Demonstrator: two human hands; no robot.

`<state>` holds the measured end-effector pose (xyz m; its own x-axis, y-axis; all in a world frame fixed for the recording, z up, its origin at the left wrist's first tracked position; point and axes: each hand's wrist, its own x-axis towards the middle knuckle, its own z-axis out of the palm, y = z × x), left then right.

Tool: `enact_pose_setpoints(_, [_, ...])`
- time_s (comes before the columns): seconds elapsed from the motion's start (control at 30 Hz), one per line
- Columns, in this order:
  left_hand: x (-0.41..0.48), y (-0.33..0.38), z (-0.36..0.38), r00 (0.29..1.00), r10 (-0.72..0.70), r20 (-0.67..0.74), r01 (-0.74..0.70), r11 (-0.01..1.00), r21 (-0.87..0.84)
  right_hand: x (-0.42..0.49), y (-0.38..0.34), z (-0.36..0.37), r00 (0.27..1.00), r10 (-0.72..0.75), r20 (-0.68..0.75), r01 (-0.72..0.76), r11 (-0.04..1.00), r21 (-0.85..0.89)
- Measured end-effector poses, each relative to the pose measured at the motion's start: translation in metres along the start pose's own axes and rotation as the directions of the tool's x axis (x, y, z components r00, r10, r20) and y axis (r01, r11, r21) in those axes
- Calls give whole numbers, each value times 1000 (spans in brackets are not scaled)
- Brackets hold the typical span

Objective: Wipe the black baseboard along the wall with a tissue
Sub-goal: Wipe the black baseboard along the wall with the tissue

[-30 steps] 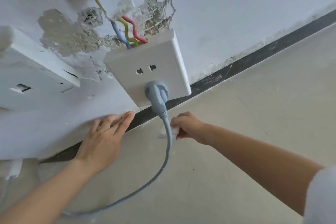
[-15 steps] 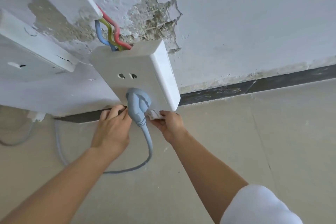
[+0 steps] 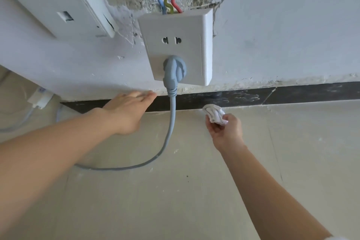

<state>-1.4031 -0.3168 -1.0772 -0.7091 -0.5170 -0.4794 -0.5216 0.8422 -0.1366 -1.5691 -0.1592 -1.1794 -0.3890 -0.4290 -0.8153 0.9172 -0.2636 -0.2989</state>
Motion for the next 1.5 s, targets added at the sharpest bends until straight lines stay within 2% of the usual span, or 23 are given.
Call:
enact_pose_setpoints(0.13, [5, -5, 5, 1000, 4, 18, -4, 999, -51, -2, 39, 9, 993, 93, 66, -76, 970, -230])
enact_pose_setpoints(0.27, [1, -2, 8, 1000, 16, -17, -17, 998, -65, 2, 81, 28, 983, 133, 126, -86, 943, -321])
enact_pose_setpoints(0.37, [0, -6, 8, 995, 82, -51, -86, 994, -63, 5, 87, 51, 979, 114, 171, -60, 955, -291])
enact_pose_setpoints(0.53, [-3, -17, 15, 991, 101, -89, -112, 985, -130, -1, 41, 63, 985, 43, 169, -16, 988, -155])
enact_pose_setpoints(0.67, [-1, -30, 24, 988, 87, -130, -107, 982, -157, -2, 3, 42, 990, -50, 131, 58, 997, -58])
enact_pose_setpoints(0.77, [7, -43, 30, 995, 70, -69, -82, 978, -191, -1, -17, 18, 991, -122, 50, 114, 985, 132])
enact_pose_setpoints(0.8, [9, -46, 29, 997, 59, -50, -68, 973, -222, -3, -17, 12, 993, -120, 21, 117, 984, 131])
enact_pose_setpoints(0.9, [12, -47, 18, 999, 48, -7, -48, 959, -280, -6, 10, 12, 999, -11, 42, 16, 991, -134])
enact_pose_setpoints(0.97, [11, -44, 8, 999, 46, 30, -36, 963, -266, -4, 44, 23, 988, 115, 107, -74, 942, -326])
enact_pose_setpoints(1.03, [10, -42, 0, 996, 64, 57, -49, 971, -235, 2, 79, 36, 960, 216, 176, -101, 859, -501])
enact_pose_setpoints(1.13, [11, -43, -7, 993, 63, 96, -38, 969, -246, 15, 121, 58, 896, 369, 247, -159, 786, -597])
enact_pose_setpoints(1.27, [13, -45, -3, 992, 46, 113, -13, 960, -279, 30, 148, 77, 867, 424, 262, -208, 785, -583])
enact_pose_setpoints(1.33, [15, -50, 3, 992, 36, 118, 0, 957, -289, 35, 154, 83, 886, 386, 257, -197, 816, -543])
enact_pose_setpoints(1.5, [17, -49, 0, 993, 22, 120, 13, 959, -283, 39, 146, 83, 927, 246, 282, -166, 945, -281])
